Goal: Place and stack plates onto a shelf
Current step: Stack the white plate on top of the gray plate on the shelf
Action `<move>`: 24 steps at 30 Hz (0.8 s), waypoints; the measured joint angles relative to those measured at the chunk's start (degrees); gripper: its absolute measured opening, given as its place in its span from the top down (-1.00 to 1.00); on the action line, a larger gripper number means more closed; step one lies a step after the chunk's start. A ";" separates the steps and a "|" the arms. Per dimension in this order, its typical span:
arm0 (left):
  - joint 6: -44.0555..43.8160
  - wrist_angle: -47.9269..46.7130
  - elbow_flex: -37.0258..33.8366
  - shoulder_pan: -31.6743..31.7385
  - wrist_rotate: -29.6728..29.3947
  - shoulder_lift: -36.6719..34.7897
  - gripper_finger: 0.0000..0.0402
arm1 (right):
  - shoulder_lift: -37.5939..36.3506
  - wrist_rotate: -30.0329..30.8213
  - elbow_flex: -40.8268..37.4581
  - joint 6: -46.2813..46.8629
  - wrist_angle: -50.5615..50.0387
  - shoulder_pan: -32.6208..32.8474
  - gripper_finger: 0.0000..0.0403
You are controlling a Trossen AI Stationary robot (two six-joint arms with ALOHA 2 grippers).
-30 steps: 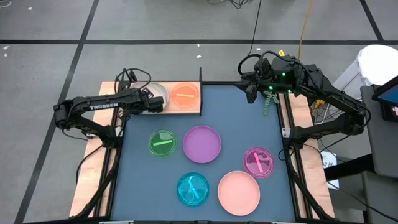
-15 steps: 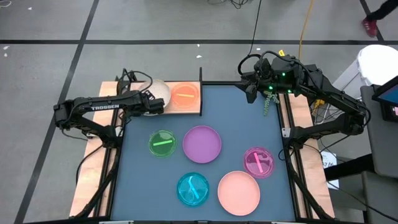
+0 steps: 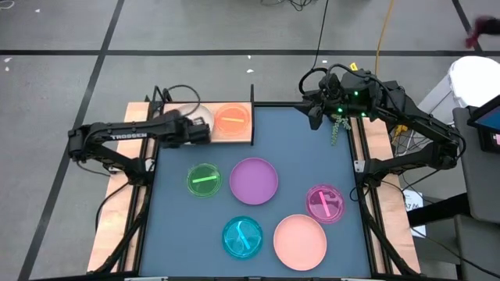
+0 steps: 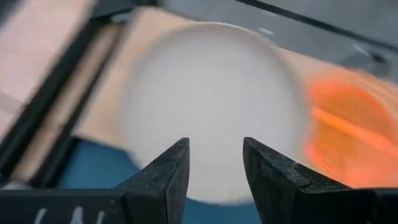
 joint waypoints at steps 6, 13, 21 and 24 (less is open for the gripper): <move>27.01 15.33 0.67 -4.05 9.48 0.00 0.24 | 0.07 -0.13 -1.52 2.89 0.37 0.02 -0.10; 37.68 19.06 -0.44 -4.41 15.07 1.14 0.53 | 0.03 -0.18 -1.54 2.99 1.62 0.09 -0.10; 51.04 22.84 -0.38 -0.17 23.10 2.92 0.96 | -0.56 -3.48 -1.54 3.59 1.61 0.09 -0.10; 51.16 22.52 -0.37 4.12 29.41 3.80 0.98 | -1.14 -5.05 -1.54 4.62 1.61 0.09 -0.10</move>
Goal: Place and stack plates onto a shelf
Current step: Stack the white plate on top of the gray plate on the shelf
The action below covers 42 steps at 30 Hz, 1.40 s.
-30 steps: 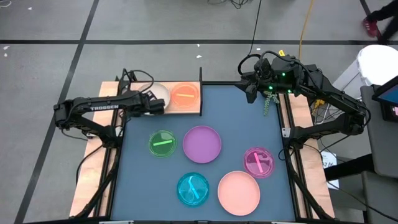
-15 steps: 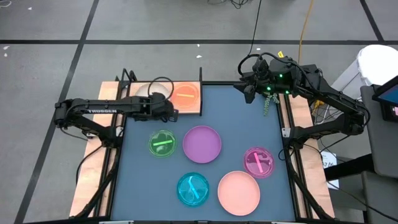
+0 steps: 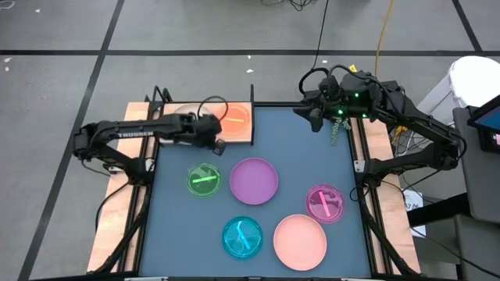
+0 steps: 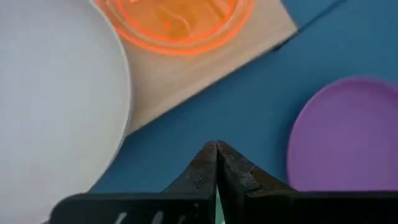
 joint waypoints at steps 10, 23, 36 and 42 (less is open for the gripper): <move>0.51 -0.03 0.01 8.24 9.91 1.89 0.99 | -0.36 -0.14 0.00 0.73 0.03 0.00 -0.10; 7.69 1.07 -0.13 8.48 7.64 5.39 0.99 | -0.36 0.31 0.00 1.15 0.02 -0.02 -0.10; 12.17 -0.19 -0.10 9.86 4.13 6.43 0.99 | -0.34 0.48 0.00 1.58 0.07 -0.02 -0.10; 14.68 -1.51 -1.35 11.56 4.19 6.45 0.99 | -0.34 0.52 0.00 1.60 0.07 -0.02 -0.10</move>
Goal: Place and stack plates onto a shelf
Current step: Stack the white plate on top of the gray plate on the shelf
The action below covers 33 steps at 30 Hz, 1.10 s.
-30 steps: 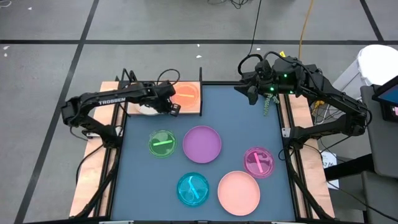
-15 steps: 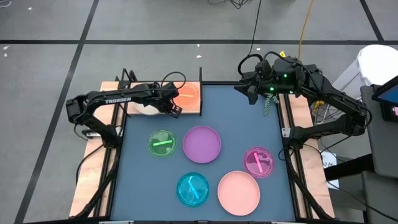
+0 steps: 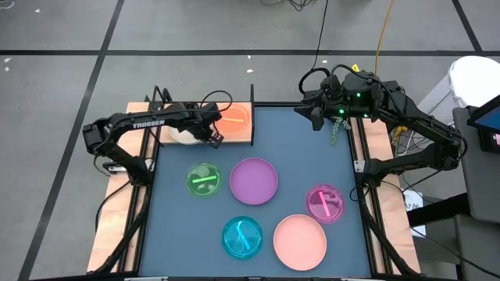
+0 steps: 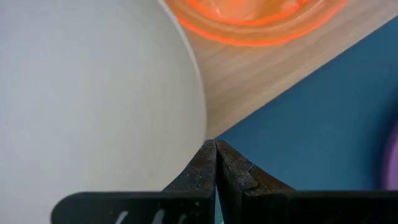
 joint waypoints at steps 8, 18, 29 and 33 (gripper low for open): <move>3.15 0.15 -1.23 1.09 -0.16 0.00 0.99 | 0.00 0.00 0.00 0.00 -0.02 0.00 -0.10; 4.87 0.43 -1.23 1.05 -2.55 0.00 0.99 | 0.00 0.02 0.00 -0.02 -0.02 0.00 -0.10; 6.74 0.55 -1.26 0.81 -4.65 -0.94 1.00 | 0.00 0.02 0.02 0.00 -0.02 0.00 -0.10; 5.30 -0.41 -0.78 -1.21 -4.48 -3.62 1.00 | 0.02 0.02 0.02 0.38 -0.05 0.00 -0.10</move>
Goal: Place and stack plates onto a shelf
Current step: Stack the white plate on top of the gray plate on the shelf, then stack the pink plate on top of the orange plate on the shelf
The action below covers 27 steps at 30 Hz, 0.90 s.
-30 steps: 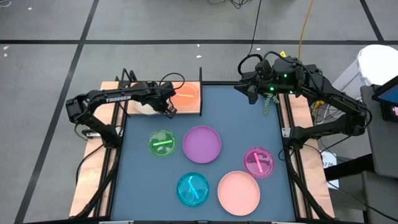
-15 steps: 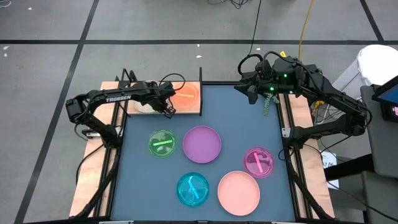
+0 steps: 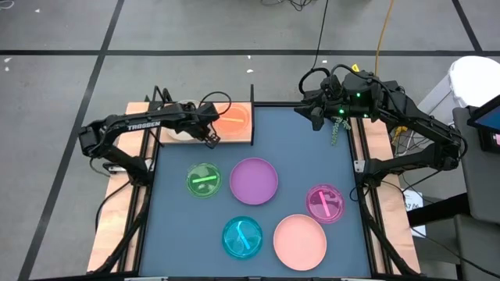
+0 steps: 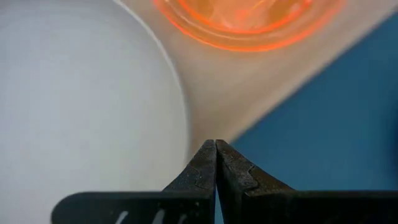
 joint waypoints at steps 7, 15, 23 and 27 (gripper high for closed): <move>-5.65 -0.93 0.42 -5.91 3.72 -4.19 1.00 | 0.00 -0.23 0.02 2.03 -1.75 0.00 -0.10; -12.37 -2.06 0.42 -16.27 8.36 -4.51 1.00 | 0.00 -4.64 0.04 9.23 -9.33 2.19 -0.10; -24.18 -1.99 0.42 -26.51 8.62 -4.51 1.00 | 0.00 -4.44 0.04 17.14 -14.59 9.17 -0.10; -30.97 -1.55 0.42 -30.06 8.26 -4.51 0.99 | 0.33 -3.52 0.04 20.10 -18.50 12.33 -0.10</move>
